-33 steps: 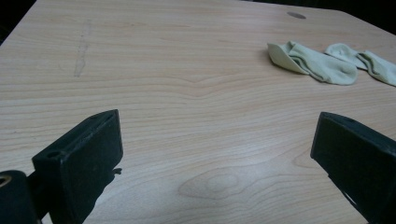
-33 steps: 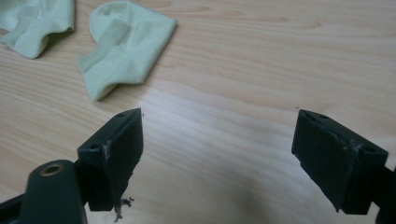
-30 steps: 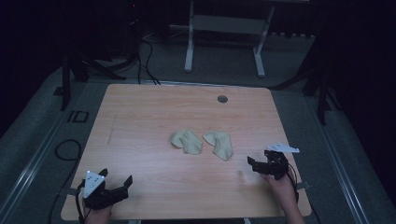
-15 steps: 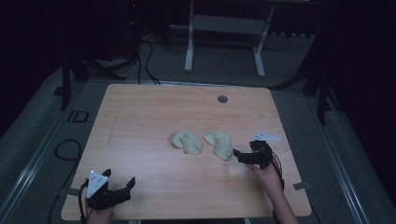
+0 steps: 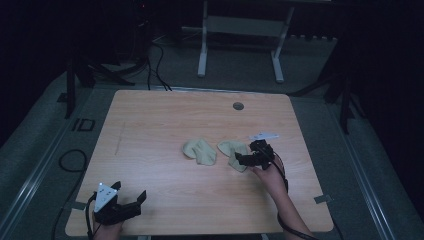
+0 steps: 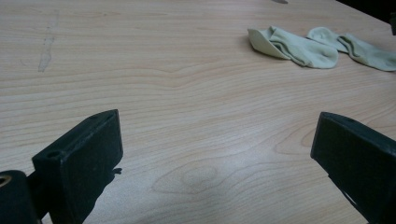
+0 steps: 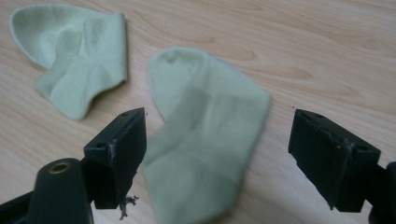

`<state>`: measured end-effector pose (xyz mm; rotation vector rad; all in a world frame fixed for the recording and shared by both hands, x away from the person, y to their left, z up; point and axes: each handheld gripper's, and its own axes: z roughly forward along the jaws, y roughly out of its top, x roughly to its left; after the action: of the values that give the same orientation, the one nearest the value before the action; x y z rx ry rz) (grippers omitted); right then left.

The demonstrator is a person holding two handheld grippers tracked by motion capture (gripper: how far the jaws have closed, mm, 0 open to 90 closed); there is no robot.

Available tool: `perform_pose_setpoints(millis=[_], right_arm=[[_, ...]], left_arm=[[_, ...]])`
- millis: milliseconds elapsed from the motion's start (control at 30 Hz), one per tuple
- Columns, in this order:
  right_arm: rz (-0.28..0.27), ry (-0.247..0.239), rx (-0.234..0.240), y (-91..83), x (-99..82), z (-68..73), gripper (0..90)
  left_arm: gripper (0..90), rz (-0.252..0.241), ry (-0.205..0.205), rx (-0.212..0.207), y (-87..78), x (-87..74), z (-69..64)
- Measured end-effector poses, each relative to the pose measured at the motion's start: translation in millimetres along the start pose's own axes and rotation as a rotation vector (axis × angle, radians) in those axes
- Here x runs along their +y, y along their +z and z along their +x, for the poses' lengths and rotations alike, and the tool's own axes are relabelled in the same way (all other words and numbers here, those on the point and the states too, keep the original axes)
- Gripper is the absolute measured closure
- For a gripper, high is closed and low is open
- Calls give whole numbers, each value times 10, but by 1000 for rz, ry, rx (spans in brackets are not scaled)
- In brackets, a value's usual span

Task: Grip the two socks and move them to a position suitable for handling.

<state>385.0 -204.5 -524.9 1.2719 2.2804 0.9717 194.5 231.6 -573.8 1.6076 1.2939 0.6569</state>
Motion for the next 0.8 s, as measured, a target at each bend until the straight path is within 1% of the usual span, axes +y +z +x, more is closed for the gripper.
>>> perform_pose_setpoints(millis=[100,167,200,267,333,400,467,533,667,700,733,767,800], right_arm=[[15,-9,4,72,82,40,230],[22,-11,2,125,139,69,236],[27,-12,3,152,168,79,265],[33,-23,-13,204,219,100,290],[38,-16,-22,256,263,108,348],[45,-14,-44,317,291,112,362],[58,1,-34,381,297,115,402],[78,-9,-50,451,287,132,420],[131,-2,-72,581,244,132,473],[138,-13,-83,598,228,137,490],[128,-25,-97,596,217,148,533],[125,-27,-107,590,212,156,595],[122,-33,-114,586,209,167,680]], left_arm=[[21,-1,2,4,-4,3,-1],[21,-4,-3,5,-6,1,4],[21,-3,-6,6,-7,1,8],[21,-1,-6,7,-8,1,12],[21,-3,-9,6,-11,1,14],[21,-3,-6,7,-13,1,13],[21,-5,-4,6,-15,2,11],[21,2,2,6,-15,1,8],[21,5,5,2,-10,-2,6],[21,7,5,1,-9,-3,6],[21,9,7,1,-8,-4,8],[21,10,6,0,-6,-6,8],[21,10,6,0,-6,-6,8]])
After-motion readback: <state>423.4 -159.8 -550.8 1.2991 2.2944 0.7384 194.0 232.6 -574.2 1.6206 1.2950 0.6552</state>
